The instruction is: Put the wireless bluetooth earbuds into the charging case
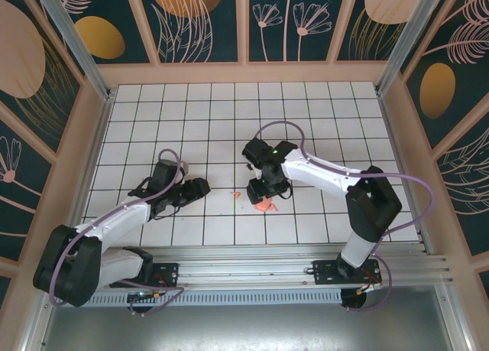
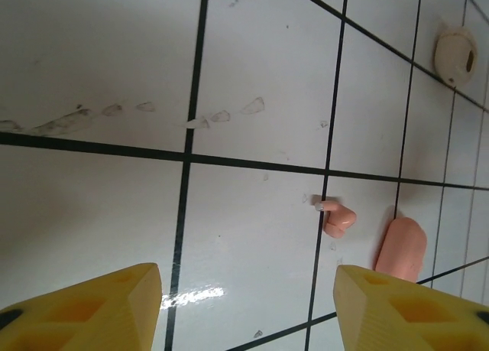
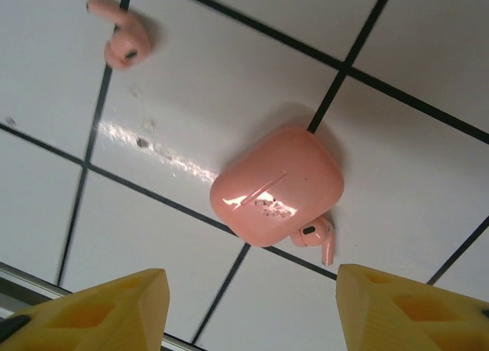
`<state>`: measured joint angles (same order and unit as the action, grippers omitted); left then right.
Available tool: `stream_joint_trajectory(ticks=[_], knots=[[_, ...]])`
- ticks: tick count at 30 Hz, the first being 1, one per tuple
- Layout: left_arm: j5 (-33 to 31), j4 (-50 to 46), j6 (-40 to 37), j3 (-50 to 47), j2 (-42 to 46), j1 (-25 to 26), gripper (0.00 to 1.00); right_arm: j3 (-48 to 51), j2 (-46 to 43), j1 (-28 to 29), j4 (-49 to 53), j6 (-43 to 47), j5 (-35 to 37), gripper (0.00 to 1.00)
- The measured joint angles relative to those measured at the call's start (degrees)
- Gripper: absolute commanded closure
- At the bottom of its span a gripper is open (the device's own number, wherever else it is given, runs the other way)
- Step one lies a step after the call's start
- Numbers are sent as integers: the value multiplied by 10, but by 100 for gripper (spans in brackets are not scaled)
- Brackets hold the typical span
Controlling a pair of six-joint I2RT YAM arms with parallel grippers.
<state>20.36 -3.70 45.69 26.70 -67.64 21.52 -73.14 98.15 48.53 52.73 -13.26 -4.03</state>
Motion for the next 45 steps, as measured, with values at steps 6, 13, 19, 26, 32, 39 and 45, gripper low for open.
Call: stream_joint_trajectory(ticks=[6,13,19,26,32,39,45], knots=[[35,22,18,-56,36,-43,40,-19,55,35,39,89,39,35],[63,42,29,-71,48,-64,41,-36,79,37,49,150,72,34],[73,49,31,-71,49,-68,41,-58,116,37,46,175,75,33],[77,50,33,-71,51,-70,41,-62,130,37,44,190,77,33],[77,50,35,-71,57,-70,41,-62,144,36,37,190,85,34],[77,50,37,-71,57,-70,42,-61,151,36,27,189,88,36],[77,52,39,-71,57,-70,43,-56,150,35,21,188,89,36]])
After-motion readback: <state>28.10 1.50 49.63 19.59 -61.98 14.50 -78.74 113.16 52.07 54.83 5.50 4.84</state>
